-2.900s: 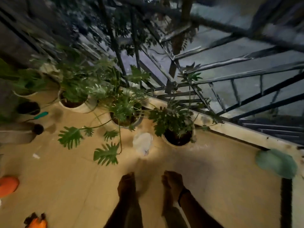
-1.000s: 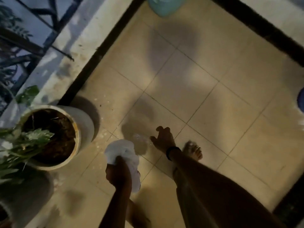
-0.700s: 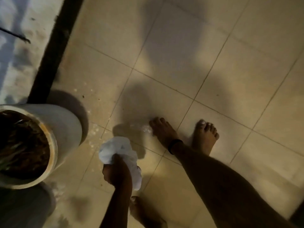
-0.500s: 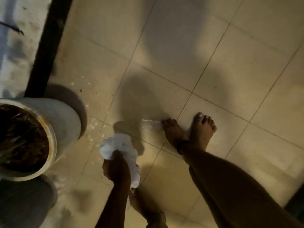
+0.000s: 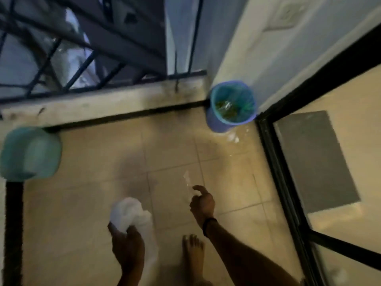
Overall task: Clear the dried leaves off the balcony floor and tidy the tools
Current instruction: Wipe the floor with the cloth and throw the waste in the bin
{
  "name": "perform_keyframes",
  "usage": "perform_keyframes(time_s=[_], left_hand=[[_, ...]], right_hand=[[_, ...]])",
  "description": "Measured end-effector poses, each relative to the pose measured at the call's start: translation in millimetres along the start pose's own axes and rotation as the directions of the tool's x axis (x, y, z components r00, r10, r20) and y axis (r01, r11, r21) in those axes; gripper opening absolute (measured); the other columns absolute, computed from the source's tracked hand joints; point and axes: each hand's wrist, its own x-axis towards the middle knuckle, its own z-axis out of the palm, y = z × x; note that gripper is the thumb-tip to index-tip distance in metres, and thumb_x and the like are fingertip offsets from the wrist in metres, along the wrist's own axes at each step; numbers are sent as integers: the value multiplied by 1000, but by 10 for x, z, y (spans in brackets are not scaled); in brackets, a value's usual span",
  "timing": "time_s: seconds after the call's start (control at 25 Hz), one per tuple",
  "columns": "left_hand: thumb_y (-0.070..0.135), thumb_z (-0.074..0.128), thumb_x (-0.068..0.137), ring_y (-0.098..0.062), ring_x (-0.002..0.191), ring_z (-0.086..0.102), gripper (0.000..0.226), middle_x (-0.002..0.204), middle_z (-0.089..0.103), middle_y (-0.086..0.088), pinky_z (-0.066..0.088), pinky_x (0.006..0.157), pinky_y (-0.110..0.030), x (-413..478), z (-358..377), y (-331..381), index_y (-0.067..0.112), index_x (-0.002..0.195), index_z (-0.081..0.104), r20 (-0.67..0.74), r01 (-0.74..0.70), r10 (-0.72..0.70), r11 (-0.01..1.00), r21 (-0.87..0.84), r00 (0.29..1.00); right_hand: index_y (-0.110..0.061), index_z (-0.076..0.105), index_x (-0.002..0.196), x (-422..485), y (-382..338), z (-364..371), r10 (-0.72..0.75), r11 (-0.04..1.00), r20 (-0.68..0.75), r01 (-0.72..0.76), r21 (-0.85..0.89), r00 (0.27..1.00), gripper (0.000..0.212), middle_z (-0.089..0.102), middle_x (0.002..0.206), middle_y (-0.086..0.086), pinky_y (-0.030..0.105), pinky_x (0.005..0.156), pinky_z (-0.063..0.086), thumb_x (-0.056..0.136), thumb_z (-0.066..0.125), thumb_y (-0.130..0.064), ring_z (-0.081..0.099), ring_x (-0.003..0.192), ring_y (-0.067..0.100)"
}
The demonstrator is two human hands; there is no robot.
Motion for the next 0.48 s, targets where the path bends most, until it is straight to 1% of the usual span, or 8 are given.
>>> perform_keyframes(time_s=[0.04, 0.08, 0.12, 0.16, 0.24, 0.32, 0.4, 0.48], left_hand=[[35, 42, 91, -52, 123, 51, 69, 139, 50, -34, 42, 102, -56, -64, 80, 363, 7, 153, 33, 62, -88, 89, 996, -23, 994], [28, 45, 94, -50, 125, 50, 61, 140, 50, -32, 41, 104, -54, -108, 154, 792, 5, 150, 38, 104, -155, 161, 986, -64, 981], [24, 46, 93, -47, 125, 50, 56, 139, 51, -30, 42, 103, -52, -112, 285, 1228, 5, 146, 45, 146, -230, 243, 968, -99, 959], [25, 45, 88, -45, 122, 52, 57, 135, 54, -28, 44, 101, -51, -124, 428, 1694, 5, 141, 52, 208, -264, 291, 953, -149, 934], [26, 44, 81, -37, 120, 55, 59, 131, 59, -20, 47, 100, -48, -211, 745, 2448, 8, 135, 59, 270, -345, 406, 906, -246, 873], [22, 52, 90, -31, 123, 55, 47, 135, 60, -13, 46, 103, -45, -216, 1146, 2965, 11, 135, 60, 291, -435, 529, 837, -333, 797], [16, 57, 97, -29, 125, 54, 37, 137, 59, -11, 47, 103, -47, -239, 1554, 3470, 14, 134, 60, 322, -484, 598, 793, -371, 734], [15, 56, 97, -29, 126, 54, 37, 138, 58, -11, 48, 103, -46, -224, 2003, 3851, 13, 134, 60, 357, -556, 671, 740, -380, 649]], right_hand=[[-31, 68, 100, 67, -249, -289, 19, 989, 1, -19, 144, 1000, 29, 69, 89, 13, 39, 61, 61, 89, 47, -14, 67, 68, 24], [-20, 70, 100, 110, -538, -615, 54, 969, 14, -55, 240, 998, 26, 70, 86, 14, 34, 58, 60, 92, 49, -7, 66, 64, 23], [-12, 71, 99, 232, -778, -880, 101, 945, -23, -89, 314, 995, 23, 71, 85, 14, 32, 58, 60, 92, 52, -3, 67, 64, 23], [-9, 72, 99, 378, -1028, -1169, 142, 914, -64, -106, 392, 988, 21, 72, 84, 13, 32, 62, 61, 91, 54, -2, 69, 67, 24], [-10, 72, 99, 801, -1316, -1573, 187, 875, -138, -101, 474, 973, 21, 72, 86, 10, 35, 71, 62, 87, 56, -3, 72, 75, 25], [-10, 71, 100, 1204, -1590, -1794, 238, 839, -165, -117, 532, 957, 20, 71, 87, 7, 34, 75, 59, 87, 56, -7, 72, 80, 26], [-8, 74, 97, 1604, -1767, -1943, 248, 847, -256, -80, 526, 934, 21, 71, 83, 6, 31, 71, 56, 86, 57, -10, 71, 81, 27], [-11, 76, 95, 2039, -1941, -1982, 147, 944, -284, -49, 327, 948, 23, 71, 84, 6, 25, 63, 49, 85, 55, -11, 67, 81, 25]])
